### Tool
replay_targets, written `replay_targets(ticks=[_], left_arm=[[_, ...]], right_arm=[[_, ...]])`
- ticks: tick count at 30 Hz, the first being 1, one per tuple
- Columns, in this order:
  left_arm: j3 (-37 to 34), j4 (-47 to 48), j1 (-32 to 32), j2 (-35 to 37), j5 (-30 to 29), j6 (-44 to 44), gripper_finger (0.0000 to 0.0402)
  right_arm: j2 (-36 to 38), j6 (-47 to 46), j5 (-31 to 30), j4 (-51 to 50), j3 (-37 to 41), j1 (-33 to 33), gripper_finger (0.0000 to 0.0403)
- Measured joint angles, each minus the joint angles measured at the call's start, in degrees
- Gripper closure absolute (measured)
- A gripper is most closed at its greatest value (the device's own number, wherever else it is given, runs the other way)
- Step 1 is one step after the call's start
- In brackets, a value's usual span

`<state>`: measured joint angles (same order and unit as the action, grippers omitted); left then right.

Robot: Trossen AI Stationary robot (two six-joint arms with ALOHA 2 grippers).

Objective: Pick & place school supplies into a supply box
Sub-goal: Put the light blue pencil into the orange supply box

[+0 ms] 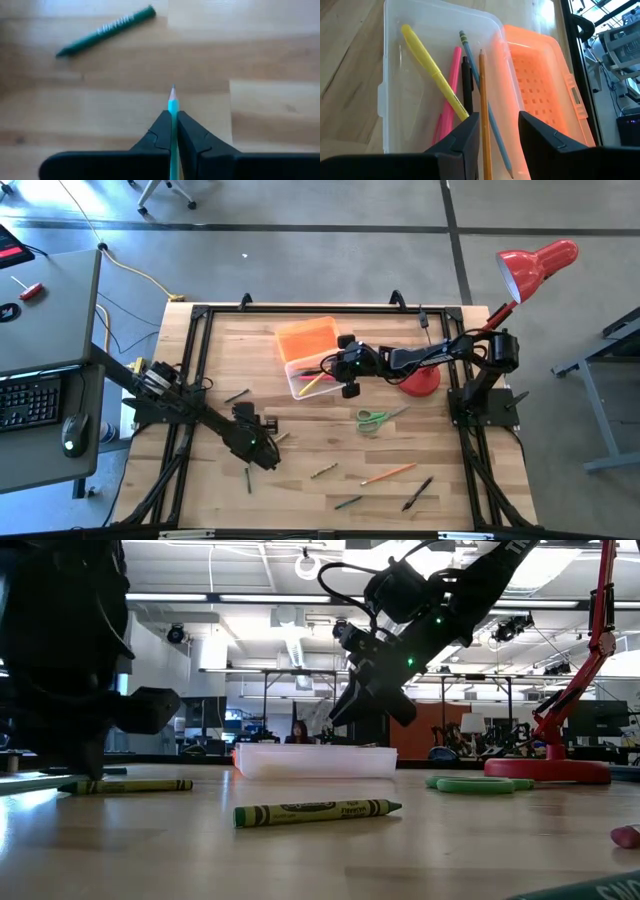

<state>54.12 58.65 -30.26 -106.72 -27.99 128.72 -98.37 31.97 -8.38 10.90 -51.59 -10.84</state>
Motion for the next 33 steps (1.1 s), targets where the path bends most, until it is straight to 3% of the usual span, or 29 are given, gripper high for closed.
replay_targets(ticks=[12, 22, 33], left_arm=[[-1.53, -3.69, 1.78, -0.2, -0.96, -2.3, 0.0257], [-1.53, -3.65, -4.2, -3.52, -3.14, 1.68, 0.0268], [-1.12, -0.77, -12.02, -11.34, -12.94, 7.24, 0.0269]], right_arm=[[0.0, 0.0, 0.0, 0.12, 0.0, -0.01, 0.0289], [0.0, 0.02, 0.0, 0.02, 0.0, -0.01, 0.0289], [0.0, 0.02, 0.24, 0.1, 0.0, -0.01, 0.0289]])
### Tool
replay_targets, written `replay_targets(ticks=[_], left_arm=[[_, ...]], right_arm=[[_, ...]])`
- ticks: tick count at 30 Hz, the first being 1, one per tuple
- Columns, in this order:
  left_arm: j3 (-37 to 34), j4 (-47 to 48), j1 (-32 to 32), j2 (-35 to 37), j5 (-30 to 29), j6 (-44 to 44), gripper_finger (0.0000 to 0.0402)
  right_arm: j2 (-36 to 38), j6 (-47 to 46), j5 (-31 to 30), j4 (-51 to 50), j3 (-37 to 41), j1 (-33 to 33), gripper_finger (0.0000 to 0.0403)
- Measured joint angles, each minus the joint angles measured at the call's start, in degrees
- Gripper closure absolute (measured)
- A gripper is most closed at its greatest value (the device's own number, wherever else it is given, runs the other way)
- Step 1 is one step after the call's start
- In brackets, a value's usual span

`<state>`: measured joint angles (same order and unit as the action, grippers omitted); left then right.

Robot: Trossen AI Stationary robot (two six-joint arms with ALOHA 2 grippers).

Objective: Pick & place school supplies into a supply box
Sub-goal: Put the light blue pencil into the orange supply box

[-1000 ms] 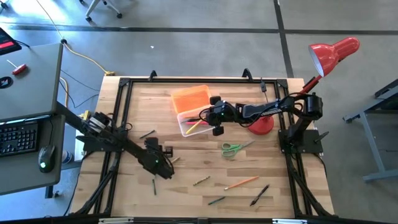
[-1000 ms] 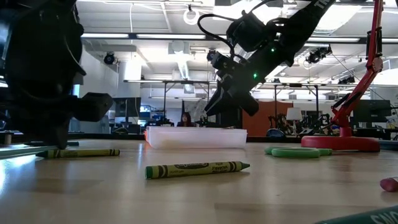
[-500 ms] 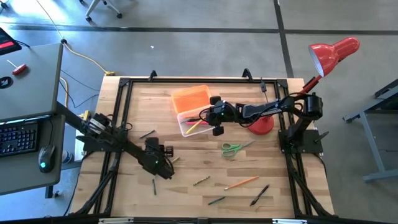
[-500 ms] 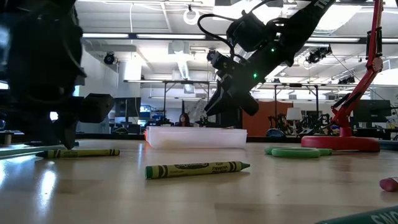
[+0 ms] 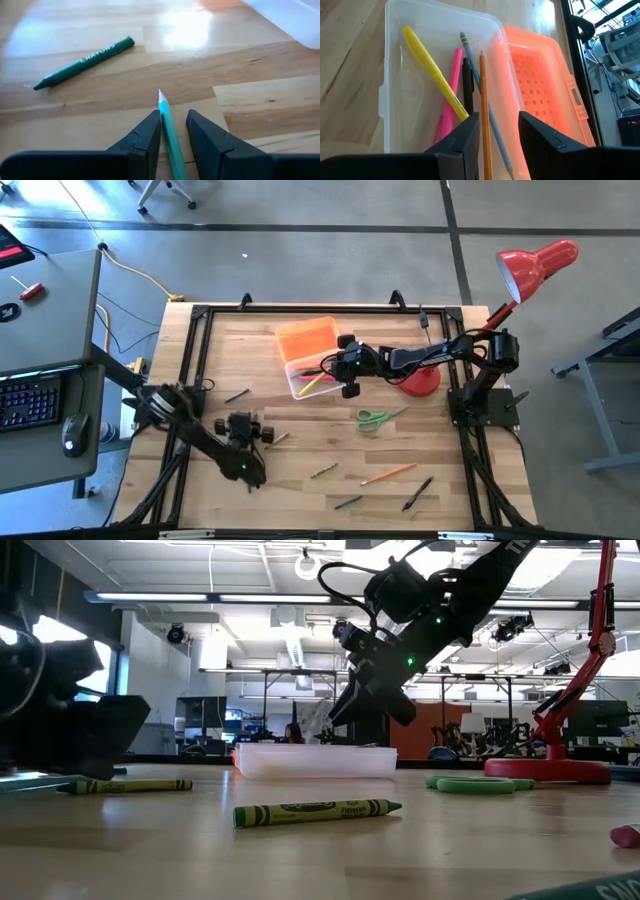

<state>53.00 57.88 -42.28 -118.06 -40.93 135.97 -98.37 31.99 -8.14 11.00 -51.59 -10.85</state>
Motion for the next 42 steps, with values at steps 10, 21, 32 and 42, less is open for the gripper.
replay_targets(ticks=[10, 21, 32, 42], left_arm=[[3.94, 6.51, -1.86, -7.91, -0.35, -0.05, 0.027], [4.25, 5.76, -0.83, -7.77, -3.27, 0.73, 0.0376], [7.29, 7.57, 6.34, 6.96, -9.59, -1.25, 0.0379], [7.38, -20.44, 22.53, 23.7, -14.17, -56.43, 0.038]], right_arm=[[0.0, -0.21, 3.12, 0.33, 0.0, 0.0, 0.0289], [0.41, -6.27, 3.62, 0.35, 0.0, 0.67, 0.0289], [11.93, -9.86, -1.82, -7.46, 0.0, 8.09, 0.0289], [15.89, -15.2, 4.81, -26.81, 0.04, 17.84, 0.0289]])
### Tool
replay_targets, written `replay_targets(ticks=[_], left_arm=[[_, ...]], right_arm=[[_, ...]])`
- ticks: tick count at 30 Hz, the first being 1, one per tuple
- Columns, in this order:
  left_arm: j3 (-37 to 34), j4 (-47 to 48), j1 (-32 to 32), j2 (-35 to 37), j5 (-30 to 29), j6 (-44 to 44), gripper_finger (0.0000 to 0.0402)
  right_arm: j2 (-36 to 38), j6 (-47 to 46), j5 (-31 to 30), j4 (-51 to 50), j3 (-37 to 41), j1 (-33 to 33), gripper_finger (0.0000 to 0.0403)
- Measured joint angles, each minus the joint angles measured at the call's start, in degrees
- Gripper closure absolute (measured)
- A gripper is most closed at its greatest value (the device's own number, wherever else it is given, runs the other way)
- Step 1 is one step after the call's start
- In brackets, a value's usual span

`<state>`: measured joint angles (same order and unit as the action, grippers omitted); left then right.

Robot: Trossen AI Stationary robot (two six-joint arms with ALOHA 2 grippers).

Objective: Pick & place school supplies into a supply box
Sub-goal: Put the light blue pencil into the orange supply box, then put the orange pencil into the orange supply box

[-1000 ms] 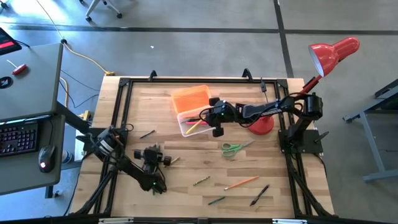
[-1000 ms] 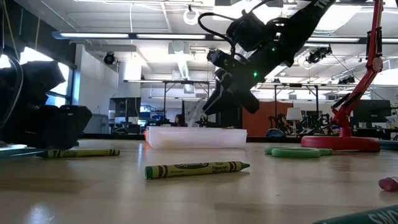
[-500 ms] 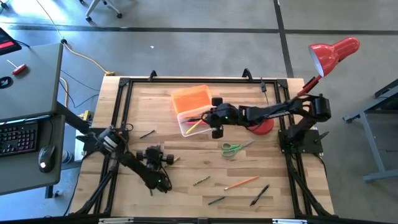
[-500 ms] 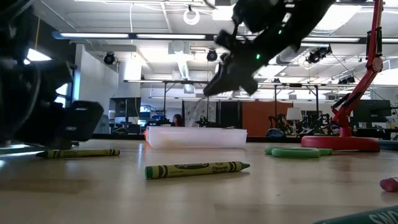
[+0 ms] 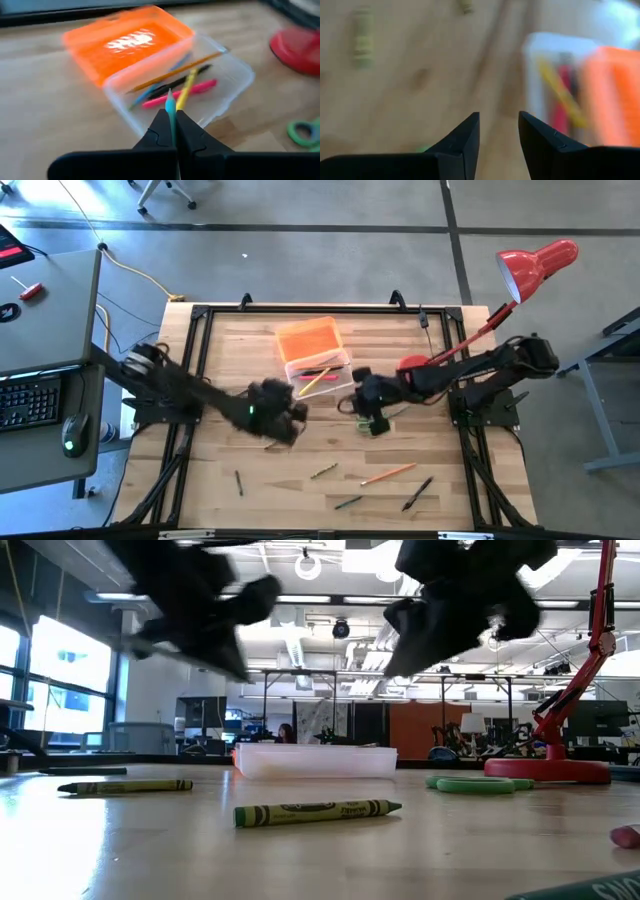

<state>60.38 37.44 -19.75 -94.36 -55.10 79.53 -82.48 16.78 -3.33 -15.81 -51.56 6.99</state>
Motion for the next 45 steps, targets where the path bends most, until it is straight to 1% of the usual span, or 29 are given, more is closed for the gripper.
replay_targets(ticks=[4, 6, 7, 13, 16, 18, 21, 23, 27, 35, 38, 41, 43, 45], left_arm=[[0.0, -20.16, 9.58, 0.93, 12.9, -29.33, 0.038], [0.16, -29.58, 14.2, -0.02, 18.31, -40.04, 0.038], [0.24, -33.0, 16.52, -0.66, 21.26, -43.85, 0.038], [0.01, -42.21, 29.15, -6.71, 37.33, -57.55, 0.038], [0.1, -50.11, 32.98, -10.99, 45.84, -63.9, 0.0376], [0.18, -53.37, 34.54, -13.58, 49.96, -65.73, 0.0367], [0.95, -54.35, 34.99, -16.54, 51.98, -65.9, 0.0353], [1.26, -54.31, 34.66, -18.57, 51.73, -67.49, 0.0343], [1.29, -53.97, 33.91, -20.36, 50.96, -70.08, 0.0321], [1.26, -53.11, 33.97, -19.76, 48.68, -70.23, 0.0254], [3.21, -53.82, 33.91, -19.57, 49.63, -70.28, 0.0228], [6.18, -52.97, 33.91, -19.6, 53.15, -70.28, 0.021], [9.37, -51.42, 33.95, -19.57, 54.71, -70.26, 0.0203], [13.38, -46.82, 33.95, -19.55, 55.39, -70.28, 0.0201]], right_arm=[[-0.2, 0.18, 0.99, 3.26, 3.45, 4.46, 0.0289], [-0.05, -0.57, 1.12, 7.0, 6.2, 6.27, 0.0289], [0.09, -1.31, 1.08, 8.59, 7.76, 7.14, 0.0289], [0.2, -5.68, -0.83, 22.18, 18.15, 11.11, 0.0289], [0.17, -6.35, -2.13, 31.66, 22.91, 11.87, 0.0289], [0.18, -6.35, -2.89, 36.81, 25.33, 11.97, 0.0289], [0.35, -6.54, -2.95, 40.08, 27.58, 11.93, 0.0289], [0.39, -7.89, -3.04, 40.57, 27.99, 11.93, 0.0289], [0.39, -10.53, -3.19, 39.68, 28.09, 11.93, 0.0289], [0.39, -11.89, -3.17, 40.08, 28.09, 11.93, 0.0289], [0.39, -12.29, -3.15, 40.28, 28.09, 11.93, 0.0289], [0.39, -12.6, -3.07, 41.32, 28.07, 11.93, 0.0289], [0.39, -14.55, -1.61, 42.23, 28.07, 11.93, 0.0289], [0.36, -15.79, 1.76, 43.44, 28.07, 11.93, 0.0289]])
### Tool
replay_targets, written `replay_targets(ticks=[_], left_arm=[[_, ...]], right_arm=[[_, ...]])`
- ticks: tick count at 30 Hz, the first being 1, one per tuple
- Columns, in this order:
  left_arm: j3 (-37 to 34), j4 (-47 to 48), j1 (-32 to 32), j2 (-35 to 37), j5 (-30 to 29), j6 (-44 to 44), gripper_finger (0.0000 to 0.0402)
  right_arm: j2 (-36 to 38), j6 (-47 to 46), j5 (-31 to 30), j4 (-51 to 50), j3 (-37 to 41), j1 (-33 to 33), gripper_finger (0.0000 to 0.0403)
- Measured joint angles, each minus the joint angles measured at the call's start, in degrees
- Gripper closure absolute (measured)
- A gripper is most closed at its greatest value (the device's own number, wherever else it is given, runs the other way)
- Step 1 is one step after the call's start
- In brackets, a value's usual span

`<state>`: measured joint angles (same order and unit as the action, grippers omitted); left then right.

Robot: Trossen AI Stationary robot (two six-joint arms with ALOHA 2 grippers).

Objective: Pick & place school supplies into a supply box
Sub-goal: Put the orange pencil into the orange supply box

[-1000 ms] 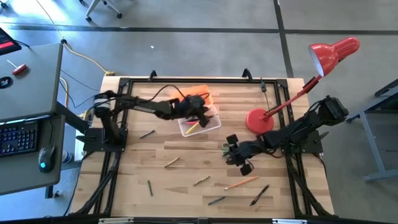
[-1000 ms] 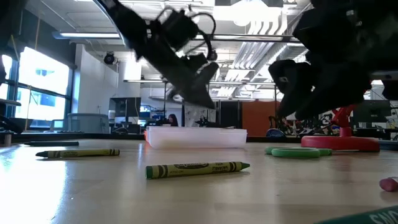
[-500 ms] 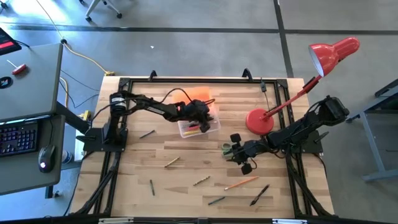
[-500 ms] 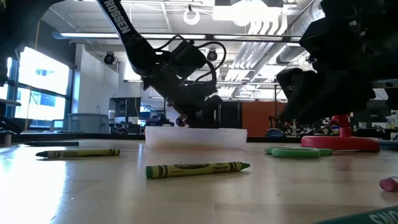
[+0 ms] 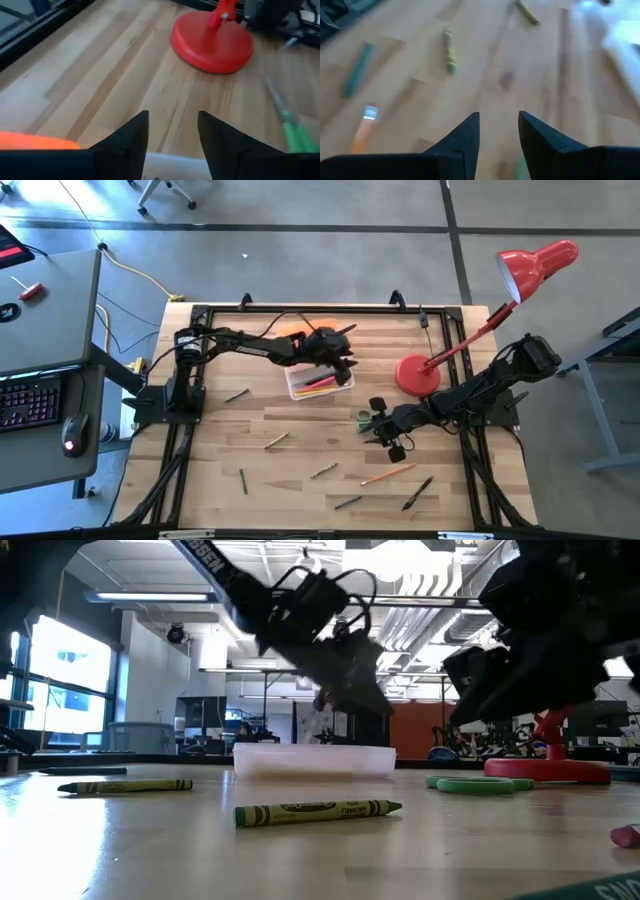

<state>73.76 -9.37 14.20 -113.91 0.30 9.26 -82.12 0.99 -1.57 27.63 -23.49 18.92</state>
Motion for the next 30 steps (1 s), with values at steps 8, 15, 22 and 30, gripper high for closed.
replay_targets(ticks=[8, 15, 22, 30], left_arm=[[24.06, 34.26, 0.02, 0.04, 3.28, -0.14, 0.0199], [40.84, 55.37, -1.53, 0.07, 0.3, -3.05, 0.0199], [50.66, 63.28, -6.94, 1.57, -11.6, -5.16, 0.0199], [52.59, 68.46, -12.97, 2.37, -20.14, -2.38, 0.0199]], right_arm=[[-4.54, 0.8, 1.28, 11.47, -0.04, 4.5, 0.0289], [-4.77, 2.6, -0.77, 10.51, -0.04, 12.13, 0.0289], [-4.73, -4.28, -16.77, 6.71, -0.04, 23.35, 0.0289], [-5.36, -12.86, -26.37, 4.91, -0.04, 31.54, 0.0289]])
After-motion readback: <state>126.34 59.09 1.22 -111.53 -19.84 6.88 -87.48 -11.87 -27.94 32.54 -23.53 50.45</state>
